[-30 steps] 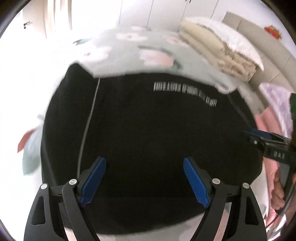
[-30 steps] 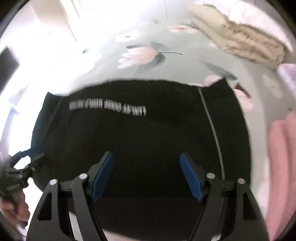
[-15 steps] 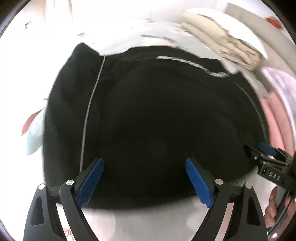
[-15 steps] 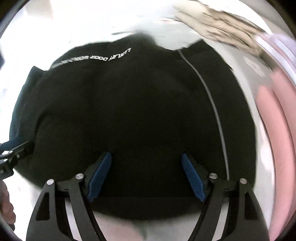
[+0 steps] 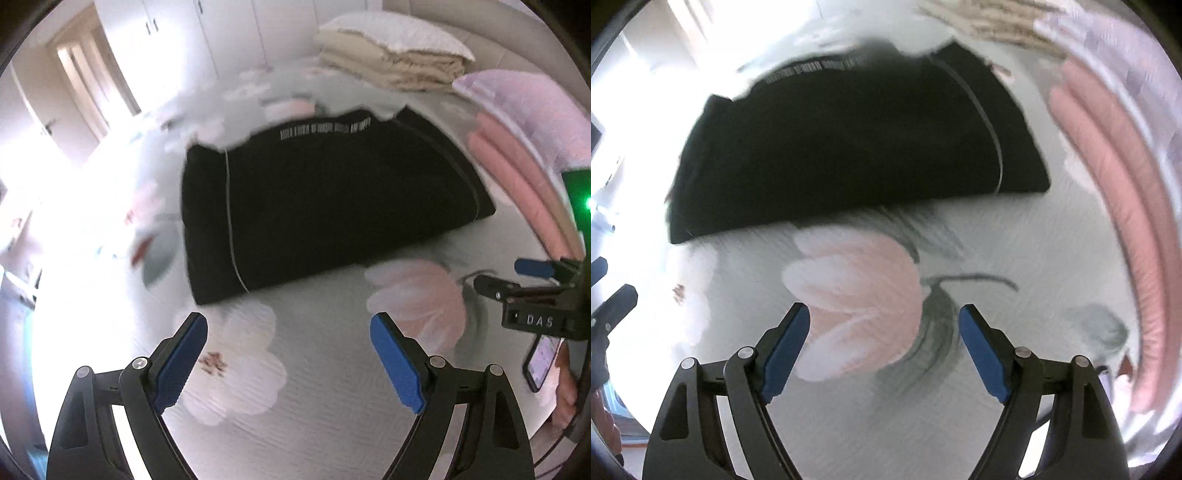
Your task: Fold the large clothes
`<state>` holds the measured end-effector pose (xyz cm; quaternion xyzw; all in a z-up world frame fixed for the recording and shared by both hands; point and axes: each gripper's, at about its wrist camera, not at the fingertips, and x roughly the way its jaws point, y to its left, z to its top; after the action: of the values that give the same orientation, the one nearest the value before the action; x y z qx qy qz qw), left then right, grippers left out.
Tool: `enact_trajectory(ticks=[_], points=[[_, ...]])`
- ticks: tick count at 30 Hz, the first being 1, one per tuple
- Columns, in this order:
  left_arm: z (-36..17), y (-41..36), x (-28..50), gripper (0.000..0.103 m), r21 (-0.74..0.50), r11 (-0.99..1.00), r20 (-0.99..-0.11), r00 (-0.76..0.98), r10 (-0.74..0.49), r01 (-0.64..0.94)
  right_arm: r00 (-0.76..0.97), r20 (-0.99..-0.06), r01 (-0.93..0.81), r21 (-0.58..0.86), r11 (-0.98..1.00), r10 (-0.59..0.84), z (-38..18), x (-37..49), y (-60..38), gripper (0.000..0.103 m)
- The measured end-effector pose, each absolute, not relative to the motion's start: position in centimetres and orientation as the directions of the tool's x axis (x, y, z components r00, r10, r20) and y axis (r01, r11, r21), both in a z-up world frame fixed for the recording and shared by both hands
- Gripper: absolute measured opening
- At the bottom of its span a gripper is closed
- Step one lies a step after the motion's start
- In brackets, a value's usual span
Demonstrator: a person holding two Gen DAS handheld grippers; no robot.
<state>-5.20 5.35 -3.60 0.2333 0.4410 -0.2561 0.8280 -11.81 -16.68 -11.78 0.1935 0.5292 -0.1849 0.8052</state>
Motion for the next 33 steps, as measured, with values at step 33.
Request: enact_trajectory(ticks=[33], points=[[24.7, 9.2, 1.0, 0.092, 0.127, 0.862, -0.768, 0.599, -0.228, 0.491, 0.484, -0.816, 0.57, 0.019, 0.822, -0.316, 24.2, -6.8, -10.7, 0.092]])
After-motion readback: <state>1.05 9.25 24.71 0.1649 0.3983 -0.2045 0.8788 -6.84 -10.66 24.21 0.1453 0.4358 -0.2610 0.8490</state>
